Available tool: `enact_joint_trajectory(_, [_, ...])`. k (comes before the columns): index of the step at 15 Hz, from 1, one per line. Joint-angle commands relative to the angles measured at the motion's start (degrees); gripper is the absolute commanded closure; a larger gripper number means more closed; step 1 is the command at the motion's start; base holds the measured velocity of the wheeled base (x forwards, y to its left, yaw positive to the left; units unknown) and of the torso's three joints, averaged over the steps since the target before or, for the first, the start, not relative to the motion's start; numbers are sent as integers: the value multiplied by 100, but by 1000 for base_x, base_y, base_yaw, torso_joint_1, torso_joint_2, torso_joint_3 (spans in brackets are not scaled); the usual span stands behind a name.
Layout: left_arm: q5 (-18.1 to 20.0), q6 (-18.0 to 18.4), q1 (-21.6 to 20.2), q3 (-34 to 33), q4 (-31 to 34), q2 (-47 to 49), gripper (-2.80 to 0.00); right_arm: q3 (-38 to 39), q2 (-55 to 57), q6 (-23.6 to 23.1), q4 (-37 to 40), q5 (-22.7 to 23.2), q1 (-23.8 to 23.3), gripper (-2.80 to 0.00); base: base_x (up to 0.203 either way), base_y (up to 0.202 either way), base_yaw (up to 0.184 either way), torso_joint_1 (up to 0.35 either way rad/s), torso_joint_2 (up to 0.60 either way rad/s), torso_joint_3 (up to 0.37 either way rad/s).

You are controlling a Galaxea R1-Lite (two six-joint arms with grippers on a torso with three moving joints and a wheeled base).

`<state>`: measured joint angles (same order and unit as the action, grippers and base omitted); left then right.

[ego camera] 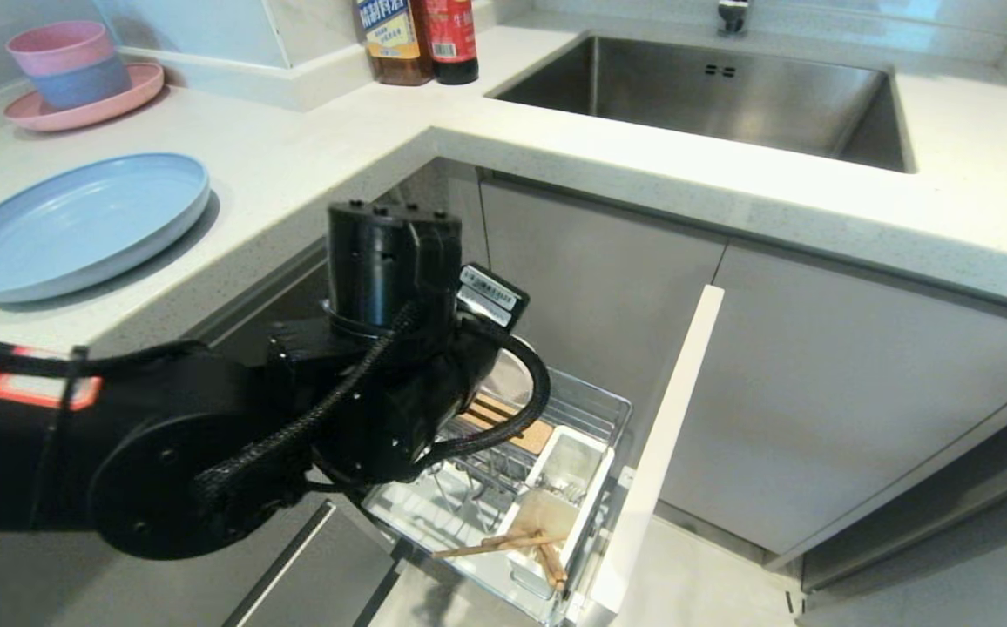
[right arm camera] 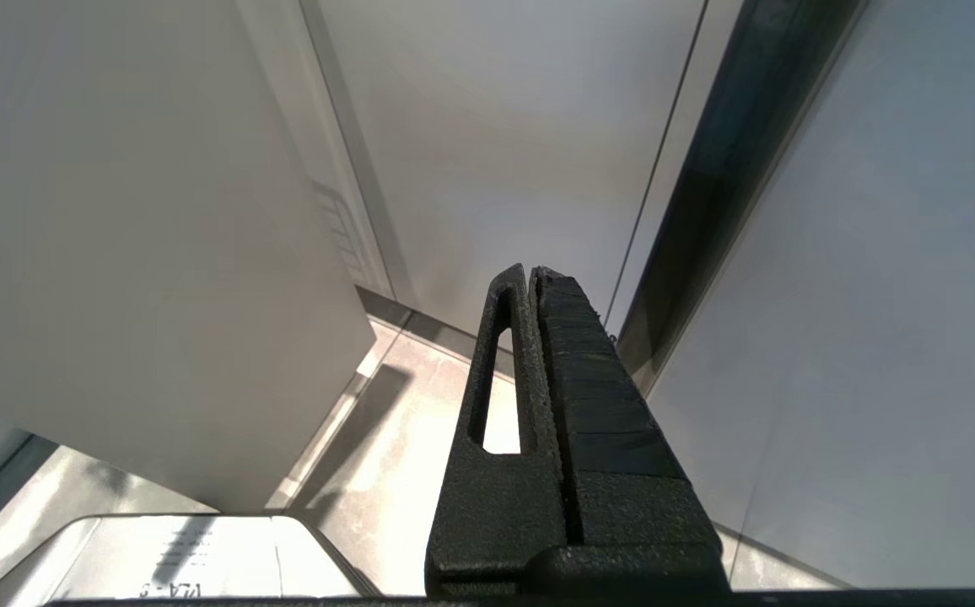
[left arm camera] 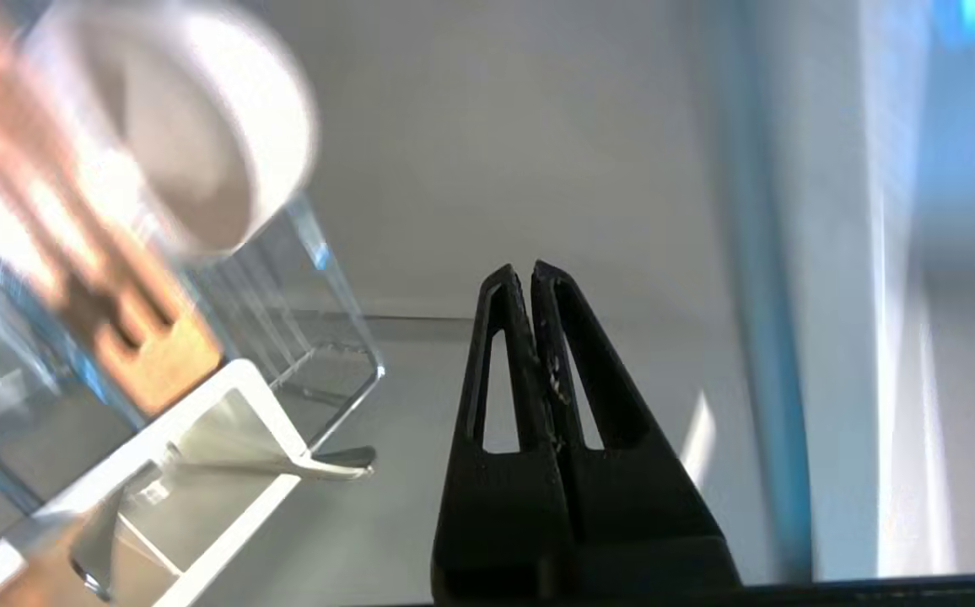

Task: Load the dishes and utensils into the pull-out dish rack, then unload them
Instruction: Pick up the plate and place it in the cupboard

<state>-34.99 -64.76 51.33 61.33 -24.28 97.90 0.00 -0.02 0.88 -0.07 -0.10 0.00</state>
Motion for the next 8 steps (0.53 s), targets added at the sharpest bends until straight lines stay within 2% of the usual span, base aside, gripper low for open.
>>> enact_joint_trajectory(1, [-22, 1393, 187, 161, -38, -341, 0, 1, 2, 0, -1, 1, 0, 0, 0, 0, 0, 0, 0, 0])
enact_joint_trajectory(2, [7, 2136, 239, 278, -105, -426, 0, 9, 2, 0, -1, 1, 0, 0, 0, 0, 0, 0, 0, 0])
enact_joint_trajectory(4, [207, 3226, 280, 443, -214, -597, 0, 9, 2, 0, -1, 1, 0, 0, 0, 0, 0, 0, 0, 0])
enact_joint_trajectory(6, [277, 4670, 214, 559, -118, -749, 0, 9, 2, 0, -1, 1, 0, 0, 0, 0, 0, 0, 0, 0])
enact_joint_trajectory(7, [273, 5278, 59, 661, -83, -855, 0, 9, 2, 0, -1, 1, 0, 0, 0, 0, 0, 0, 0, 0])
enact_joint_trajectory(8, [261, 5609, -267, 760, -59, -939, 0, 9, 2, 0, -1, 1, 0, 0, 0, 0, 0, 0, 0, 0])
